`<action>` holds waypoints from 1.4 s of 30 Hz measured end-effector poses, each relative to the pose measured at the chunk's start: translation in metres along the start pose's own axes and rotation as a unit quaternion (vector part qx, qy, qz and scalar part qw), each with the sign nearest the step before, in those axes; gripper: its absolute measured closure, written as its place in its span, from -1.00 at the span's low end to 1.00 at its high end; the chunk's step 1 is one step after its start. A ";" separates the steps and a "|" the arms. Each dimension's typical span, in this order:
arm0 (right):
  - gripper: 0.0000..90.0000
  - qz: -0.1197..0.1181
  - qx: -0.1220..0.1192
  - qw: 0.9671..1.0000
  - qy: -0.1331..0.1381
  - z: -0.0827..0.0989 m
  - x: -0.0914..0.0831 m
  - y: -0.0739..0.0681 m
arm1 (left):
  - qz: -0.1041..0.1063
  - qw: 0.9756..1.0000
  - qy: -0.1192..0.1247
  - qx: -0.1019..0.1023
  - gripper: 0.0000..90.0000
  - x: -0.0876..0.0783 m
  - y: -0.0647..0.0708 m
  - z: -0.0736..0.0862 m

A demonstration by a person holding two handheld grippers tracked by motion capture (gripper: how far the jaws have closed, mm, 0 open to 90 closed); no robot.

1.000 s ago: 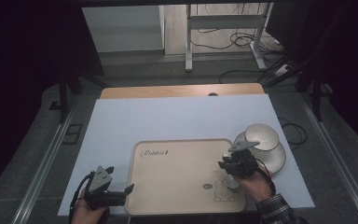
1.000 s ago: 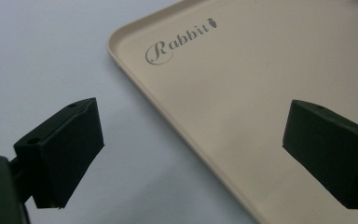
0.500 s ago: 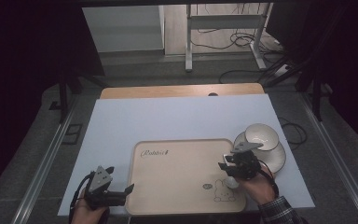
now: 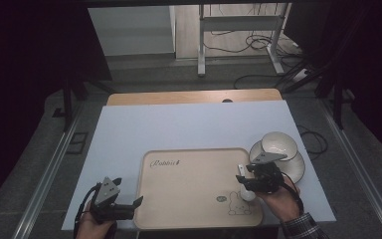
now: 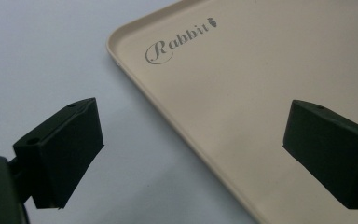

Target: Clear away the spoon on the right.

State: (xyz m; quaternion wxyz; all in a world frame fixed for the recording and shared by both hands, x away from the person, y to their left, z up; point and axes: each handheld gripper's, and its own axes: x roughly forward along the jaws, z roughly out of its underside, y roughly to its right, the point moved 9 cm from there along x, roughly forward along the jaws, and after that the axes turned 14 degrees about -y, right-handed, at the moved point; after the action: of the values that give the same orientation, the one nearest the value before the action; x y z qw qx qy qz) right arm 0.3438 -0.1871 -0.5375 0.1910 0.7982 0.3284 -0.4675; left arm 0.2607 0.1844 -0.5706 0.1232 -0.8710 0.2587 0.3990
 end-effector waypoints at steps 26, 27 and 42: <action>-0.47 0.031 0.000 0.999 0.043 0.013 -0.024 0.003 | 0.002 1.000 0.000 -0.002 -0.90 0.000 0.000 0.000; -0.48 0.033 -0.001 0.999 0.044 0.014 -0.025 0.003 | 0.002 1.000 0.000 -0.002 -0.90 0.000 0.000 0.000; -0.65 0.043 0.009 0.998 0.052 0.027 -0.031 0.004 | 0.003 1.000 0.000 -0.003 -0.90 0.000 -0.001 0.000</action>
State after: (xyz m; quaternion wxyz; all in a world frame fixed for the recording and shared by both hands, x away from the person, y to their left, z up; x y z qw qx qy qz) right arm 0.3195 -0.2172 -0.5233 0.1867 0.8364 0.2989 -0.4197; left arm 0.2610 0.1849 -0.5710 0.1197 -0.8705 0.2601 0.4004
